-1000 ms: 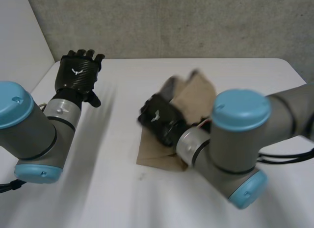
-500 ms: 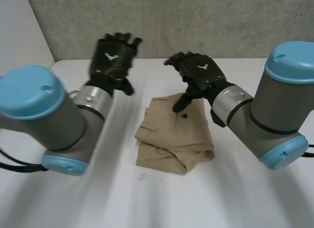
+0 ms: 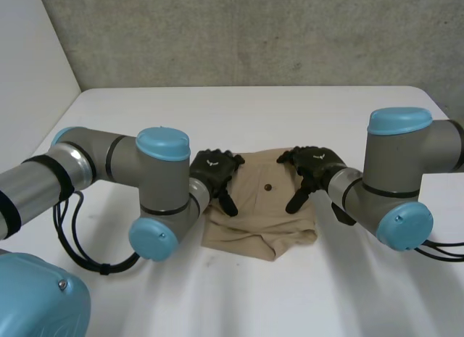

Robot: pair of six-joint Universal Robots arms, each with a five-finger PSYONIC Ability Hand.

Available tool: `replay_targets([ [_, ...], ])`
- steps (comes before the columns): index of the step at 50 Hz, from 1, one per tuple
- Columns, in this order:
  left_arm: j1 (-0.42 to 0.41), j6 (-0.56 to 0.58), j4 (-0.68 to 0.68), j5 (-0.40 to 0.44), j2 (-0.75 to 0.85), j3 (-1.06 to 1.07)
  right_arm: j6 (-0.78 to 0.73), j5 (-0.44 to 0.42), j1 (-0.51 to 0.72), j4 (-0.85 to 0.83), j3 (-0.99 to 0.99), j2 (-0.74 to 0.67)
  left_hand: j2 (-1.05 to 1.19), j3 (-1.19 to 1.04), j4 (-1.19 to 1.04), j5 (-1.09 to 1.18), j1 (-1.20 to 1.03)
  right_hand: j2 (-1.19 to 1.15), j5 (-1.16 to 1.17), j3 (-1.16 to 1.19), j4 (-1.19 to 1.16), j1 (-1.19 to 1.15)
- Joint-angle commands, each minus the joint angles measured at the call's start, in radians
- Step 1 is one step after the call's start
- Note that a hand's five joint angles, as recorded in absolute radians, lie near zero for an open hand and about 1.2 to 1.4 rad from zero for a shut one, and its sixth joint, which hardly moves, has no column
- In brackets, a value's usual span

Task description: Fold the shorts.

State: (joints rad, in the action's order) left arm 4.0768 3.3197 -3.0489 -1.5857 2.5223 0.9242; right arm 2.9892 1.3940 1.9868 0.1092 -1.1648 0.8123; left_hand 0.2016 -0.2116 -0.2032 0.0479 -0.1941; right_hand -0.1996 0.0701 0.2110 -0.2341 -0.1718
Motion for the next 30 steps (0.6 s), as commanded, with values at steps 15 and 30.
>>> replay_targets([
  [15, -0.022, 0.037, 0.059, -0.068, -0.236, 0.117, -0.147, 0.010, 0.014, 0.000, -0.002, 0.192, 0.012, -0.002, -0.010, -0.009, -0.019, 0.025, -0.070, -0.036, 0.060, -0.003],
  [30, 0.269, -0.075, 0.093, -0.085, -0.784, 0.223, 0.027, 0.215, -0.108, -0.030, -0.026, 0.605, 0.024, -0.014, -0.022, 0.003, -0.031, 0.025, -0.070, -0.036, 0.060, -0.003],
])
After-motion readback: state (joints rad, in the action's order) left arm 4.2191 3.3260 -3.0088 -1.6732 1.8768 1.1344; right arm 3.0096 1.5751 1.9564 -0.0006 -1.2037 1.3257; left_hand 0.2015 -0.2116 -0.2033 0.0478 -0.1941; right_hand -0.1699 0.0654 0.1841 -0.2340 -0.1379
